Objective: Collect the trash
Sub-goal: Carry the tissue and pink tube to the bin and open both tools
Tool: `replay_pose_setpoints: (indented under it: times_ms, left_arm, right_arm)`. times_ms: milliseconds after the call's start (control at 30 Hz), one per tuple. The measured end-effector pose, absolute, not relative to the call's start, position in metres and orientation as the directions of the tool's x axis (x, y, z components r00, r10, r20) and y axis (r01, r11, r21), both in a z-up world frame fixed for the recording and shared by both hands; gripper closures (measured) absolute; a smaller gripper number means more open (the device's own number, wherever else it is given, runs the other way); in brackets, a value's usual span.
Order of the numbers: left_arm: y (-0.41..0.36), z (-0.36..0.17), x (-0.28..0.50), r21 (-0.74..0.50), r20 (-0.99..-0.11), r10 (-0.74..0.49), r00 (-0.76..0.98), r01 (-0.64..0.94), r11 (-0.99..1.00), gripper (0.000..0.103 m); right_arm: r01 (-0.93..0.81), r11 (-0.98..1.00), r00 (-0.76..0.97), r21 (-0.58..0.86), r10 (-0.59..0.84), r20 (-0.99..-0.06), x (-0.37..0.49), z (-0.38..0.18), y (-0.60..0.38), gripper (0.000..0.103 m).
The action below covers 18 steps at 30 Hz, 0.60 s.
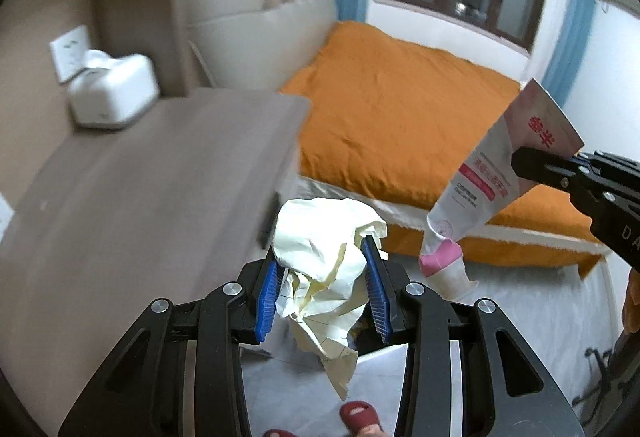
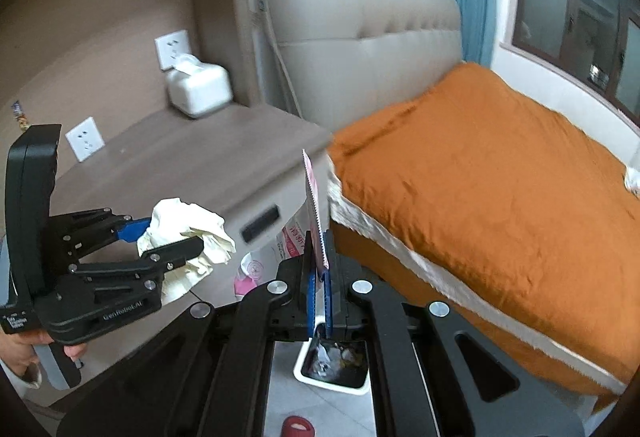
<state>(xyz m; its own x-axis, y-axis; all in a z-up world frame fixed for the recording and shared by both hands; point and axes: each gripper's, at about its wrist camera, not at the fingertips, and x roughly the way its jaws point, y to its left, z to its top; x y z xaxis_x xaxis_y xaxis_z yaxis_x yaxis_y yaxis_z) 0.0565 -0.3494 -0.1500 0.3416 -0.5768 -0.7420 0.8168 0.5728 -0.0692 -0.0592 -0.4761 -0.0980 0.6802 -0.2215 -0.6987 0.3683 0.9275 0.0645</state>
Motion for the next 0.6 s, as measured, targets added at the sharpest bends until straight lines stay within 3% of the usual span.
replay_pose_setpoints:
  times_ms: [300,600]
  left_arm:
    - [-0.403,-0.241,0.045,-0.093,-0.811,-0.542,0.222,0.865,0.493,0.065]
    - [-0.444,-0.380,0.037,-0.113,-0.870,-0.475,0.131,0.885,0.452,0.065]
  right_arm:
    - [0.444,0.896,0.597,0.022,-0.277,-0.753,-0.068,-0.169,-0.508,0.099]
    - [0.469,0.882,0.501,-0.037,-0.301,-0.812,-0.054,-0.304,-0.542,0.098]
